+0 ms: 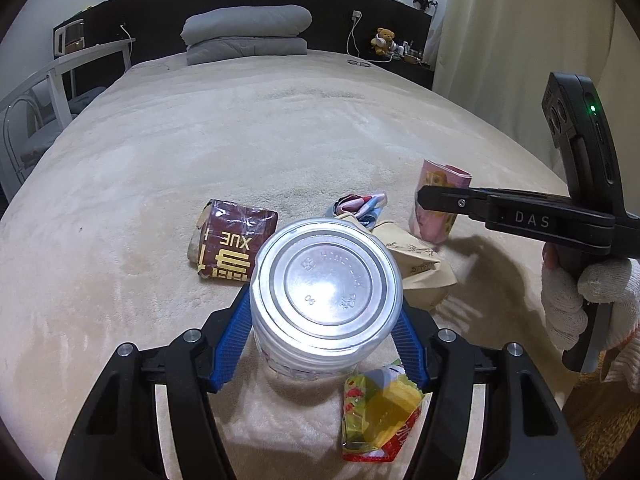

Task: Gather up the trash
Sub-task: 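Grasp the clear plastic cup with left tool while right tool grasps pink carton, then carry the clear cup and pink carton down toward the floor bag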

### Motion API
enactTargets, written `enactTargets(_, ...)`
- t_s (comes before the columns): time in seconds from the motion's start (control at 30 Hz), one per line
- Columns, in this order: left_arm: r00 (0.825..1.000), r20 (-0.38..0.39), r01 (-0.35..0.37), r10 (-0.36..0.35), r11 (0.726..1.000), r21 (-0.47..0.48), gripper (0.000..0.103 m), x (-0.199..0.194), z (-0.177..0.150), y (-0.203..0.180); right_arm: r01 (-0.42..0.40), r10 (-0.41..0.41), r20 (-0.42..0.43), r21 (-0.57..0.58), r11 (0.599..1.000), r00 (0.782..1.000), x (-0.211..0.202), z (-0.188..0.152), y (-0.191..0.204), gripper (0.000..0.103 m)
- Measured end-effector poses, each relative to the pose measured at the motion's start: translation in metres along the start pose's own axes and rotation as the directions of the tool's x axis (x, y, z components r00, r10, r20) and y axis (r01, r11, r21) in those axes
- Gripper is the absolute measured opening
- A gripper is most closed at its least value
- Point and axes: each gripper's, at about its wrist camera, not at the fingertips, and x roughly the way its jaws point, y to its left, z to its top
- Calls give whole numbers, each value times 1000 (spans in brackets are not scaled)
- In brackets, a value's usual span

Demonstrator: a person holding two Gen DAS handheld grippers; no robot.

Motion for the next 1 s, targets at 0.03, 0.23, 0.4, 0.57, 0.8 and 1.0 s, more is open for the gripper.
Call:
enactTargets(0.03, 1000, 7, -2, 2, 1000, -5, 63, -4, -1, 1, 0, 0, 3, -1, 1000, 1000, -3, -1, 1, 26)
enactTargets(0.23, 998, 55, -7, 9, 999, -31, 63, -26, -3, -1, -10, 11, 33, -6, 1000, 999, -29, -10, 8, 26)
enactTargets(0.4, 995, 100, -5, 11, 998, -57, 63, -47, -6, -4, -28, 28, 54, 2, 1000, 998, -51, -17, 12, 26)
enactTargets(0.57, 991, 133, -3, 14, 997, -81, 63, -67, -15, -8, -42, 41, 80, 16, 999, 996, -74, -27, 13, 26)
enactTargets(0.8, 986, 165, 4, 14, 994, -108, 63, -90, -36, -14, -52, 49, 89, 32, 998, 995, -99, -54, 21, 26)
enactTargets(1.0, 977, 214, 39, -11, 991, -127, 63, -116, -57, -28, -72, 65, 109, 61, 996, 992, -125, -83, 28, 26)
